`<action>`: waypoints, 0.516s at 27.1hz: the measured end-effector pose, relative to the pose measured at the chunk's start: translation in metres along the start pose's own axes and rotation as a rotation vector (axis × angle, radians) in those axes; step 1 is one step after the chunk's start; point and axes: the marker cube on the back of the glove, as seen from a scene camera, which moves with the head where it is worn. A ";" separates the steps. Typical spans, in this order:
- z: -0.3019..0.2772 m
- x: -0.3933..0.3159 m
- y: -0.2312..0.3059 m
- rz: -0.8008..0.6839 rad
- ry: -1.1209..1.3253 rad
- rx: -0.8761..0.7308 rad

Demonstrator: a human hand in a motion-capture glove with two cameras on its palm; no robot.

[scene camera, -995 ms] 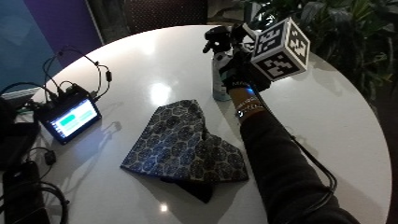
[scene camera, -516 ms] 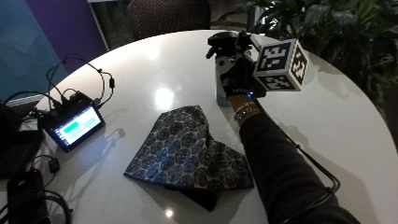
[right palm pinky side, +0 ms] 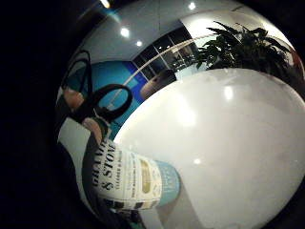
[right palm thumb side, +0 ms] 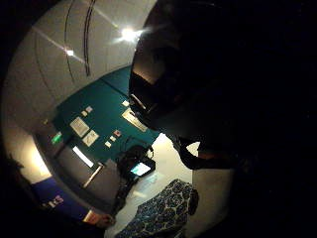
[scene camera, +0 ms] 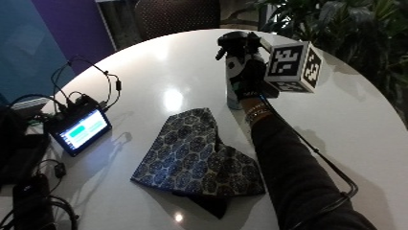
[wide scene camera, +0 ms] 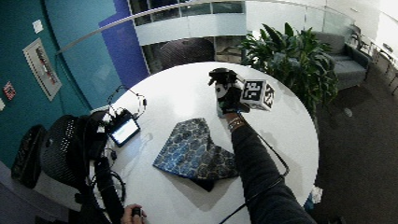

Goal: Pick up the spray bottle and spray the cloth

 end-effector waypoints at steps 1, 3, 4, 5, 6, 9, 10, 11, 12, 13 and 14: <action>-0.001 -0.002 -0.002 -0.011 0.004 -0.012; -0.006 -0.010 -0.005 -0.047 0.018 -0.035; -0.010 -0.016 -0.008 -0.070 0.028 -0.042; -0.015 -0.022 -0.010 -0.098 0.040 -0.046; -0.020 -0.029 -0.012 -0.129 0.052 -0.047; -0.038 -0.051 -0.017 -0.243 0.096 -0.046; -0.043 -0.057 -0.017 -0.284 0.118 -0.047; -0.048 -0.062 -0.016 -0.327 0.144 -0.047; -0.052 -0.067 -0.014 -0.372 0.176 -0.049; -0.055 -0.071 -0.013 -0.418 0.211 -0.052; -0.058 -0.075 -0.011 -0.465 0.248 -0.058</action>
